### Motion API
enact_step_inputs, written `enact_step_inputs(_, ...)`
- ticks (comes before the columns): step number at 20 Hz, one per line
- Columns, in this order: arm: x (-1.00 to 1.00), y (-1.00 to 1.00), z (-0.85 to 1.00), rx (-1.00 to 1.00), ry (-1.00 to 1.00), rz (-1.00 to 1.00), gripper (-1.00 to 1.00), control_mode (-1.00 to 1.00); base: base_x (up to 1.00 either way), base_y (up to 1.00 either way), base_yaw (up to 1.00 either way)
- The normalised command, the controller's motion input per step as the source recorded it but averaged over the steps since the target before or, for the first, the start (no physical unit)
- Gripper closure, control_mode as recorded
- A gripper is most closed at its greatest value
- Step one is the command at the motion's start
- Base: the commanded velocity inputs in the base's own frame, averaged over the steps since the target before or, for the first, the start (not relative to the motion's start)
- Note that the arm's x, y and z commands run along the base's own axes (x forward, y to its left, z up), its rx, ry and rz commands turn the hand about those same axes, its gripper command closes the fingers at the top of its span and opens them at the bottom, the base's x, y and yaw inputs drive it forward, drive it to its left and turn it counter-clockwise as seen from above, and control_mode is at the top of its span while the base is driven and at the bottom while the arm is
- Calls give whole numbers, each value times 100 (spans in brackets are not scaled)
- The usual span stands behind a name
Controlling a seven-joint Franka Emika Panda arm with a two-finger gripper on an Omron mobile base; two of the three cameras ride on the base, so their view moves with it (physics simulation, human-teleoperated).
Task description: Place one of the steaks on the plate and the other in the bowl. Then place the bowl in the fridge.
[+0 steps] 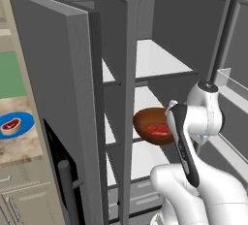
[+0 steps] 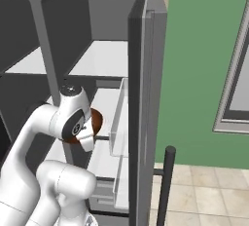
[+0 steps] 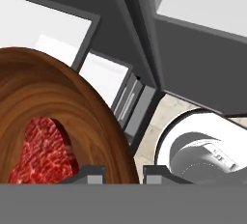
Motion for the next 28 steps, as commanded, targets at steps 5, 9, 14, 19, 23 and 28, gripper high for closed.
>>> enact_step_inputs(5, 37, 0, -12, 2, -3, -16, 100, -100, 0, 0, 0)
enact_step_inputs(9, 32, 0, -5, 2, 0, -33, 100, -100, 0, 0, 0)
enact_step_inputs(14, 13, 0, -8, 0, 0, -38, 100, -100, 0, 0, 0)
enact_step_inputs(19, -52, 0, 1, 1, -9, -28, 100, -100, 0, 0, 0)
enact_step_inputs(23, -77, 11, 39, 0, -31, -17, 100, -100, 0, 0, 0)
enact_step_inputs(28, -34, 0, 33, 0, -26, -18, 100, -100, 0, 0, 0)
